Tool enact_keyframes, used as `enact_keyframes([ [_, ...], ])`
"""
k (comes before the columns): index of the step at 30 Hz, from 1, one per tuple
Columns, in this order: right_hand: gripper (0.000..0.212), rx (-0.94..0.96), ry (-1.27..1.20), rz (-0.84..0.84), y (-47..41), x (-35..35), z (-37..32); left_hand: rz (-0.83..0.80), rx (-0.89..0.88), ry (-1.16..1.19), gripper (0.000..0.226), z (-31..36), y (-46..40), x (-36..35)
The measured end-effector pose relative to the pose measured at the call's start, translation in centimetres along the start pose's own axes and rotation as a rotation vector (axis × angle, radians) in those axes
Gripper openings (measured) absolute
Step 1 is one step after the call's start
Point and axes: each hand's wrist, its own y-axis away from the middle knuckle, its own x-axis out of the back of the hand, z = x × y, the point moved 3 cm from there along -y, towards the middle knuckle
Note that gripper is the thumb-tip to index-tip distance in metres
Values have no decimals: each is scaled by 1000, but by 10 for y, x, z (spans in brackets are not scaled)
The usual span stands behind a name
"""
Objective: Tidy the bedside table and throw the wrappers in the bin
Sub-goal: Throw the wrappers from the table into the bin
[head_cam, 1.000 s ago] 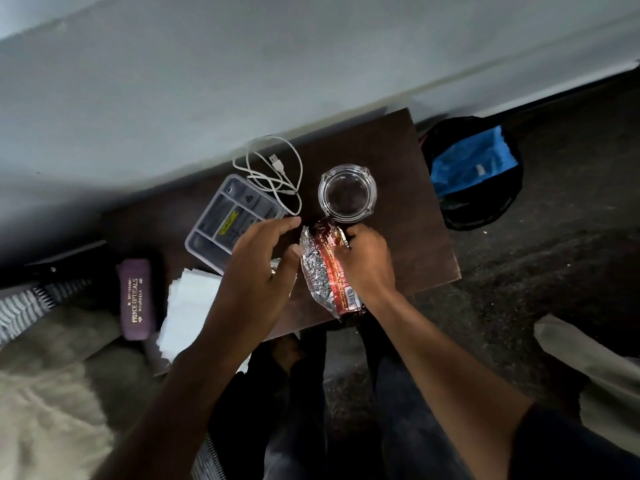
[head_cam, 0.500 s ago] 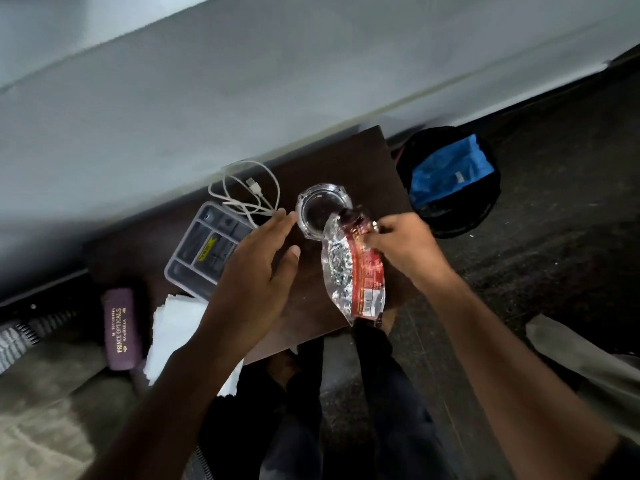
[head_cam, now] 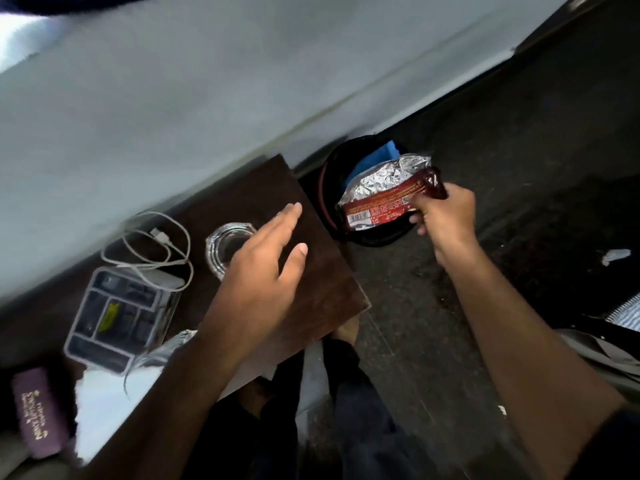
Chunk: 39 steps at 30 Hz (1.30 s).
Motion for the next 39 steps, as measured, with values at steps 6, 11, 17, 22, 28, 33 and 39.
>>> enact_keyframes([
  [6,10,-54,29,127,-33,3,16,-90,36,4,58,20,-18,-22],
  [11,7,-45,93,145,-49,-5,21,-113,44,-7,58,24,-33,-32],
  [17,31,-91,237,189,-54,-7,28,-94,33,-2,56,24,-44,-35],
  [22,23,-24,302,187,-35,-5,28,-75,47,1,56,24,-47,-29],
  [28,19,36,288,113,-12,-13,18,-64,56,0,57,15,-38,-19],
  [33,13,228,276,12,27,-27,-11,-32,68,-1,57,7,-19,-12],
  [39,12,347,180,-123,84,-53,-36,69,103,15,51,-18,19,2],
])
